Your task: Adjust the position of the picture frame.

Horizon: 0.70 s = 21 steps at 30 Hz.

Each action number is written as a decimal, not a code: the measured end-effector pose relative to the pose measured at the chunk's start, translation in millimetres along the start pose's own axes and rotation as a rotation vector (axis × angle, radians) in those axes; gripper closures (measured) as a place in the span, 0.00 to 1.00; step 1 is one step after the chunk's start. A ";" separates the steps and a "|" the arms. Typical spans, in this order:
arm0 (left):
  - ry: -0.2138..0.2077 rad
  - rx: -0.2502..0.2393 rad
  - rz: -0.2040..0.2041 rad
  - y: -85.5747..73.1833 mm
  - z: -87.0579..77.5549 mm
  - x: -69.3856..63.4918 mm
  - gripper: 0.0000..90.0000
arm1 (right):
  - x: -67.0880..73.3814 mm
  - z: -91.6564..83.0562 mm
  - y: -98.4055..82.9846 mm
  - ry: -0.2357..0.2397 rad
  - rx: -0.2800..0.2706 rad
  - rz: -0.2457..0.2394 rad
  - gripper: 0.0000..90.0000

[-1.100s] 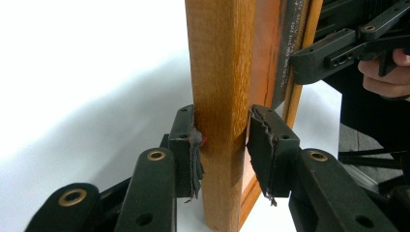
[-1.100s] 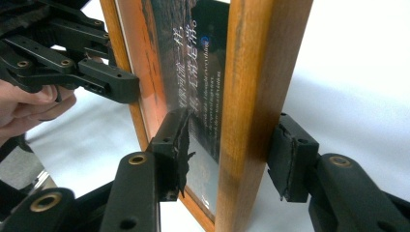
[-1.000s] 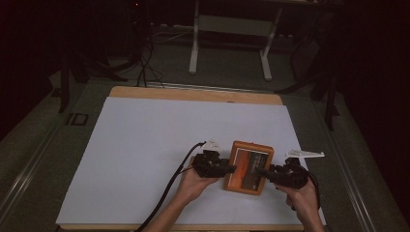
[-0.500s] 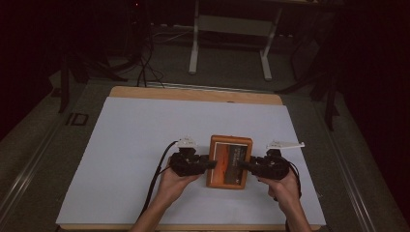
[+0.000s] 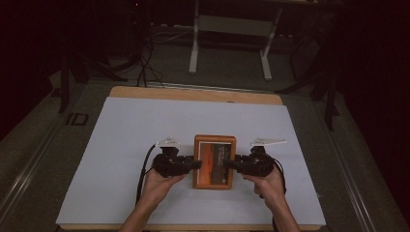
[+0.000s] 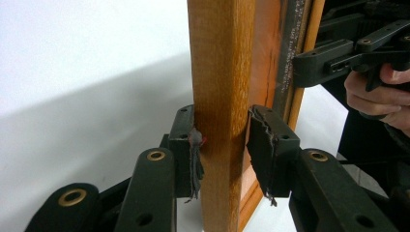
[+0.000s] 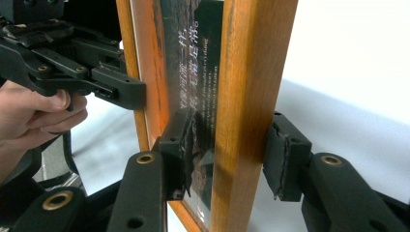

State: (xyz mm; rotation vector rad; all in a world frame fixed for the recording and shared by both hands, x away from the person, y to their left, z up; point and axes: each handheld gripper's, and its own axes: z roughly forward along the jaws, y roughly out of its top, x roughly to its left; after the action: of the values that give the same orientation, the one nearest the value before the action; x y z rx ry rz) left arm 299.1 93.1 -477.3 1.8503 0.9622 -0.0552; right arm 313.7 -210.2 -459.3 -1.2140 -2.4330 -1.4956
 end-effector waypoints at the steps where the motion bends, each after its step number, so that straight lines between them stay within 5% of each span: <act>1: -0.001 0.005 -0.005 -2.3 -1.6 2.2 0.72 | 0.7 3.2 -0.9 0.005 0.006 0.001 0.65; 12: 0.033 0.027 -0.076 -15.7 -10.0 20.2 0.71 | 1.6 35.0 -7.6 0.038 0.055 0.051 0.65; 21: 0.033 0.026 -0.116 -23.4 -4.2 26.3 0.71 | -6.9 43.1 -11.1 0.057 0.063 0.079 0.65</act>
State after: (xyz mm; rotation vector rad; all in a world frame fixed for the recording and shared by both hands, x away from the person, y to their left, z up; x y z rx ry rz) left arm 300.6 115.9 -504.3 1.8229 1.0957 -0.1079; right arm 326.4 -183.6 -493.4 -1.2233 -2.3482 -1.4013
